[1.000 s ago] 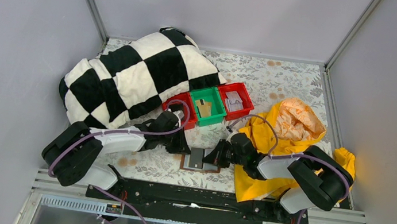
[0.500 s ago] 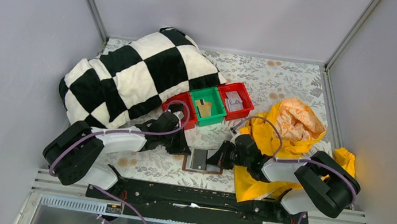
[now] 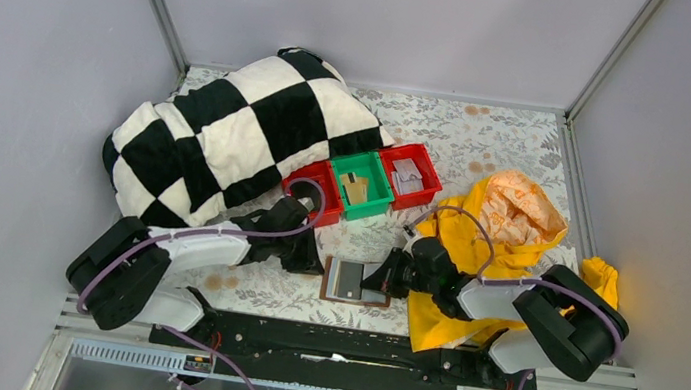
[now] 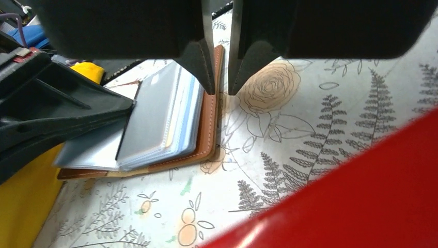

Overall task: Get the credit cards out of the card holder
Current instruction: Remove the credit card from the card holder.

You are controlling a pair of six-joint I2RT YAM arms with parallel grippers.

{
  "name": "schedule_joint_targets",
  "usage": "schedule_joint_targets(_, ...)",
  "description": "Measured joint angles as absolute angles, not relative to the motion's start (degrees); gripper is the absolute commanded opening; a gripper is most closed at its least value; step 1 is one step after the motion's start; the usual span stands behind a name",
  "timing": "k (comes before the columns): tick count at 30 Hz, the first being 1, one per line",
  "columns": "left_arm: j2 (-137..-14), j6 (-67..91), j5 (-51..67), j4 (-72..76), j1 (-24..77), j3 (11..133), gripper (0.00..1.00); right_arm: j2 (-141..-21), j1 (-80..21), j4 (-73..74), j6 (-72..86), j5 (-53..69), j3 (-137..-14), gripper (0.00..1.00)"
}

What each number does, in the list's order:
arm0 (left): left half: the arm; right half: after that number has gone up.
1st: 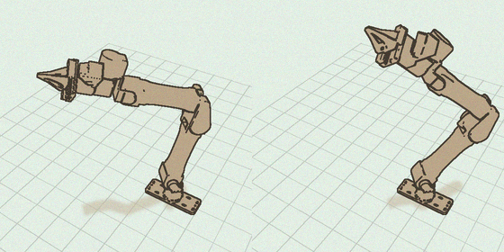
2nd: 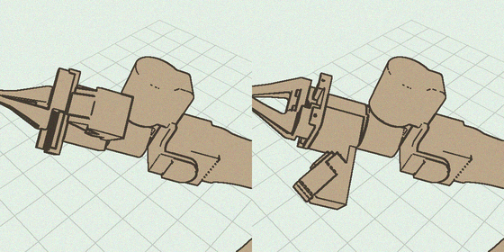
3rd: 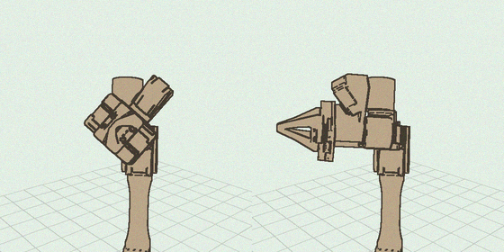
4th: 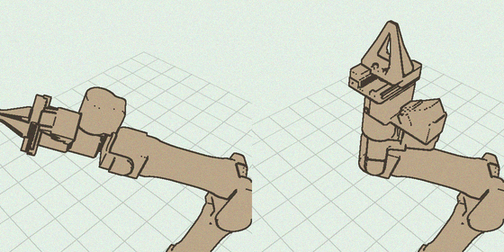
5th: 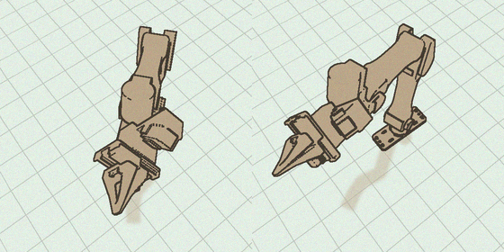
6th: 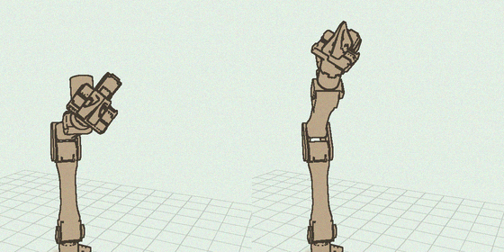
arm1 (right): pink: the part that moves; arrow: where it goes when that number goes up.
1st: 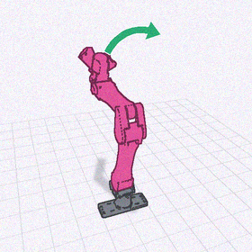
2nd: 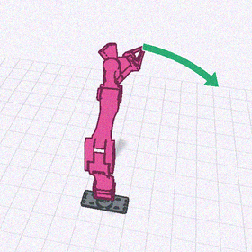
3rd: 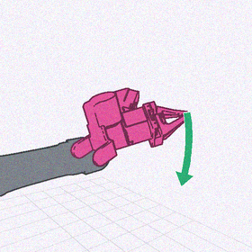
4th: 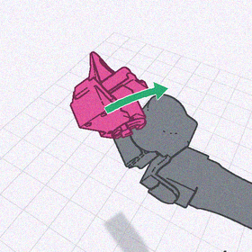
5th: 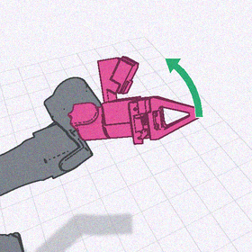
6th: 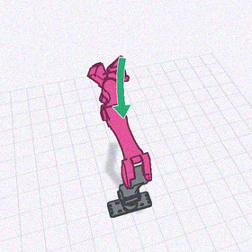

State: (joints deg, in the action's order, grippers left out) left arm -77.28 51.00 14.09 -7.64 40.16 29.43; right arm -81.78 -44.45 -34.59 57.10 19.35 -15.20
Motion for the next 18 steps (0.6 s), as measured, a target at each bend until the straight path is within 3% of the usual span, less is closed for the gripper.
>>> schedule_joint_targets(5,-72.99,50.17,13.8,-9.37,40.64,29.63,0.27,-82.81,-44.45,-35.75,57.32,20.05,-15.25,0.0)
schedule_joint_targets(18,-76.01,49.93,17.47,-4.27,41.25,31.09,0.26,-85.89,-44.4,-37.01,57.84,21.1,-17.19,0.0)
